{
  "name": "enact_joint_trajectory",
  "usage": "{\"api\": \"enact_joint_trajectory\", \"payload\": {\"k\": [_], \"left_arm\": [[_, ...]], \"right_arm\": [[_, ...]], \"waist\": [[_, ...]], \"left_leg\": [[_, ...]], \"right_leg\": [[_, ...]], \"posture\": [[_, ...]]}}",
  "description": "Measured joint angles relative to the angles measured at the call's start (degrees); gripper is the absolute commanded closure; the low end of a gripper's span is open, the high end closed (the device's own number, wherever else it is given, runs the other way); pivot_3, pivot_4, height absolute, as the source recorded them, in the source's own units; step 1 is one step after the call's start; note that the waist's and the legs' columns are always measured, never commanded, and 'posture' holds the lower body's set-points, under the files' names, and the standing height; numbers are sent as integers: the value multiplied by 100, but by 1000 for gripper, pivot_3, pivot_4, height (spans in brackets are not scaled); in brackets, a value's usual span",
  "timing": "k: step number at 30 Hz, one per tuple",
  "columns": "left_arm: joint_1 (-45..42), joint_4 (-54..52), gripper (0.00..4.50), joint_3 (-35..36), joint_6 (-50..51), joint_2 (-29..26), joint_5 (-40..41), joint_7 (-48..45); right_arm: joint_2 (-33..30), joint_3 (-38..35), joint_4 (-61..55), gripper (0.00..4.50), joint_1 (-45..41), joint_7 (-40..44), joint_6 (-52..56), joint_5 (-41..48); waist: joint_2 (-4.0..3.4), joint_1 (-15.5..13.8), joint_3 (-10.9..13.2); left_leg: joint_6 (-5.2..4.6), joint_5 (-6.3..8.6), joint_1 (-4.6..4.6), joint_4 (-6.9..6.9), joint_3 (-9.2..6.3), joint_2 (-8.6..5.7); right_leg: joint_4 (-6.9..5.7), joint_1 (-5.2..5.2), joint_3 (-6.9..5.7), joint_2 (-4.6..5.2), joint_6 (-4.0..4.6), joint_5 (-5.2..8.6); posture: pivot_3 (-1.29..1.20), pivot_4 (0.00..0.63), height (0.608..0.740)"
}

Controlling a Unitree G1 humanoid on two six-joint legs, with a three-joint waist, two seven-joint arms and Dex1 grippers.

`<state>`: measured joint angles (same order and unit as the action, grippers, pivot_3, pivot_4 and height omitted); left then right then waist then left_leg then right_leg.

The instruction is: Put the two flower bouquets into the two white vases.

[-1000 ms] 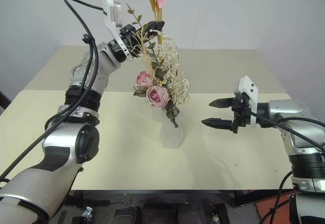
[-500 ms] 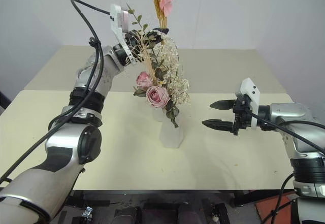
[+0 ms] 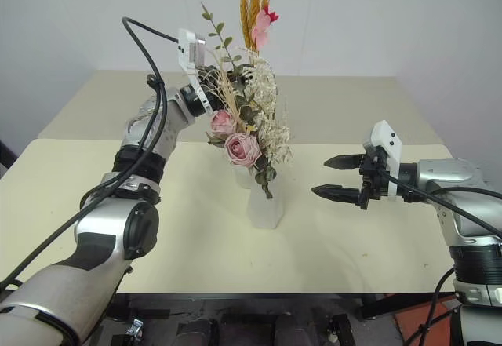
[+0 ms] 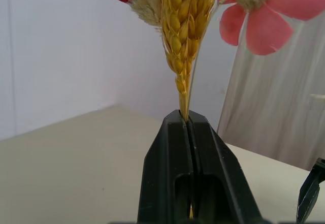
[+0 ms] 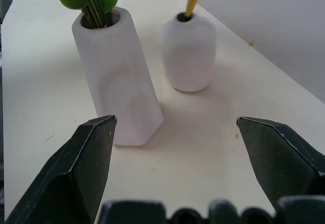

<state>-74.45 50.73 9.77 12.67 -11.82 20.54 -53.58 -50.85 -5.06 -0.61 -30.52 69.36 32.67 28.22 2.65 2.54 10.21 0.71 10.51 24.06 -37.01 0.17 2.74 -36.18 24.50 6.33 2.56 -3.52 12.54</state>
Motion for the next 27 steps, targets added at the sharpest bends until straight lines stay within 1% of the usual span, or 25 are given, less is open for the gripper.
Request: {"api": "enact_joint_trajectory", "payload": {"k": [4, 12, 16, 20, 21, 24, 27], "left_arm": [[138, 1, 4469, -37, -6, 51, -21, 15], [138, -16, 4469, -67, -11, 58, -21, 13], [253, -245, 4469, -125, -11, 58, -21, -59], [480, -372, 3636, -261, 107, 25, -32, -135], [508, -400, 3264, -311, 229, -21, -32, -175], [638, -721, 2349, -362, 528, -188, -20, -258], [1185, -1635, 1362, -428, 1004, -586, 24, -423]], "right_arm": [[0, 0, 0, 0, 0, -53, 0, 0], [0, 0, -9, 0, 0, -137, 0, 1], [0, -7, -52, 0, 27, -159, 0, 10], [0, -10, -76, 0, 44, -187, 0, 11], [0, -10, -85, 0, 44, -188, 0, 10], [0, -10, -99, 0, 44, -191, 0, 9], [-2, -13, -104, 0, 44, -187, -1, 9]], "waist": [[0, 1, 0], [0, 1, 0], [0, 3, 0], [0, 4, 0], [0, 7, 0], [0, 18, 0], [-1, 60, -1]], "left_leg": [[0, 0, 1, 0, -1, 0], [0, 0, 1, 0, -1, 0], [0, 0, 0, 1, -2, 0], [0, 0, 0, -1, -2, 0], [0, 0, 1, -1, -2, 0], [0, 0, -1, -1, -3, 0], [0, 0, -4, 2, -3, 2]], "right_leg": [[0, 0, 0, 0, 1, 0], [0, 0, 0, 0, 0, 0], [0, 0, 0, 0, 1, -1], [-2, 0, 0, 0, 5, -3], [-3, 0, 0, -1, 4, -3], [-3, 0, 0, -1, 4, -3], [-5, 0, 1, -2, 14, -8]], "posture": [[0, 150, 740], [0, 150, 740], [0, 150, 740], [0, 150, 740], [0, 150, 740], [0, 150, 740], [0, 150, 740]]}}
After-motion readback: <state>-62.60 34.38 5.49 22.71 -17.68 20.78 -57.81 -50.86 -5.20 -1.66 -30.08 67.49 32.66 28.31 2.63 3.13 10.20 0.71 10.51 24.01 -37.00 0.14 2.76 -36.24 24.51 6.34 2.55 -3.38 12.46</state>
